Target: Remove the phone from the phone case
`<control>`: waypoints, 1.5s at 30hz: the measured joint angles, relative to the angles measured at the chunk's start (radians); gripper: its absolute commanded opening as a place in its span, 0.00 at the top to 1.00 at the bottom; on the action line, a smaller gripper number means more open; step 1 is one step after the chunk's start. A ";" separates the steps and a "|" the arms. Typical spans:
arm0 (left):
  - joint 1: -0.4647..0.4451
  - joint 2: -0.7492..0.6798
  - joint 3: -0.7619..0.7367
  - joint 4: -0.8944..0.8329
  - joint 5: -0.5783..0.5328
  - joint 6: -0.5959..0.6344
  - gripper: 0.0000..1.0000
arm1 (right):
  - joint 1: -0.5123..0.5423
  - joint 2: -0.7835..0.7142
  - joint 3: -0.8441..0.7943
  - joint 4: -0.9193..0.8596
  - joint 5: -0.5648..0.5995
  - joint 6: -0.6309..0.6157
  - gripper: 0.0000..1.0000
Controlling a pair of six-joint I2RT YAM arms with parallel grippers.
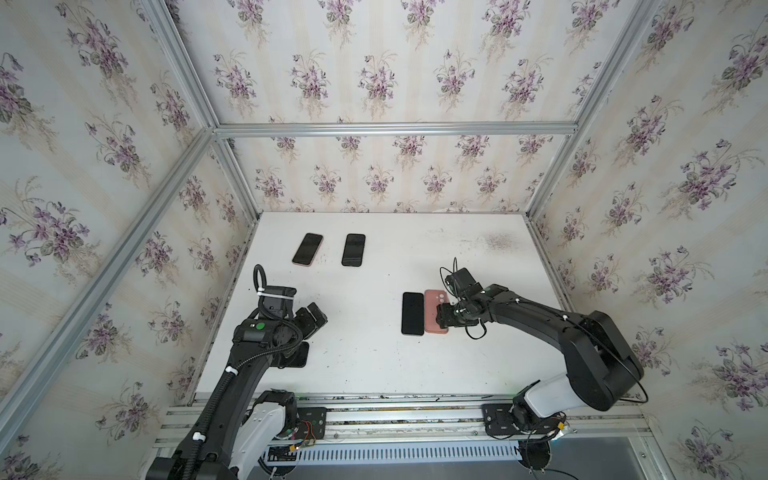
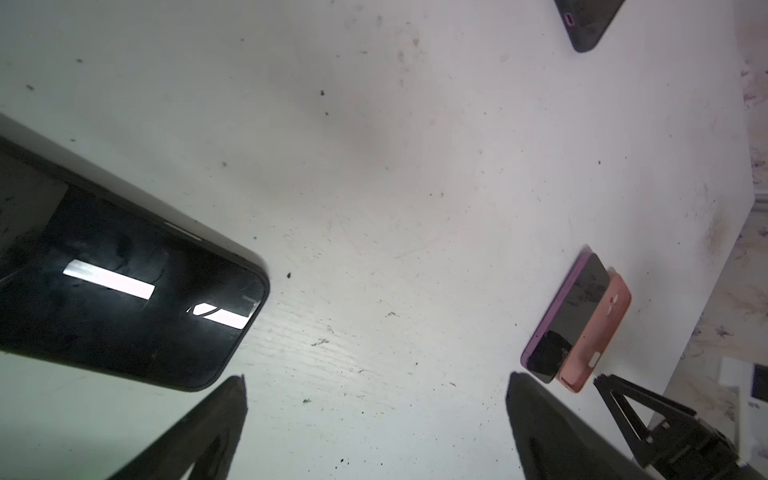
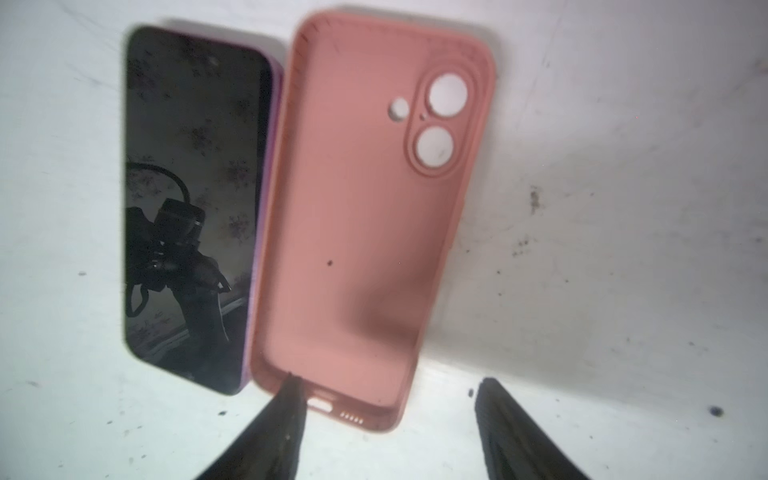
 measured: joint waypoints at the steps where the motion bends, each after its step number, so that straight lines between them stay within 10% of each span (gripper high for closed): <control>1: 0.023 -0.004 -0.012 -0.005 0.006 -0.009 0.00 | 0.000 -0.028 0.006 0.000 -0.004 0.000 0.01; 20: 0.467 0.050 -0.175 0.000 0.131 -0.088 0.00 | 0.092 -0.219 0.155 -0.061 -0.101 -0.005 0.01; 45: 0.591 0.369 -0.106 0.043 0.170 -0.101 0.03 | 0.217 -0.081 0.215 -0.063 -0.115 0.065 0.01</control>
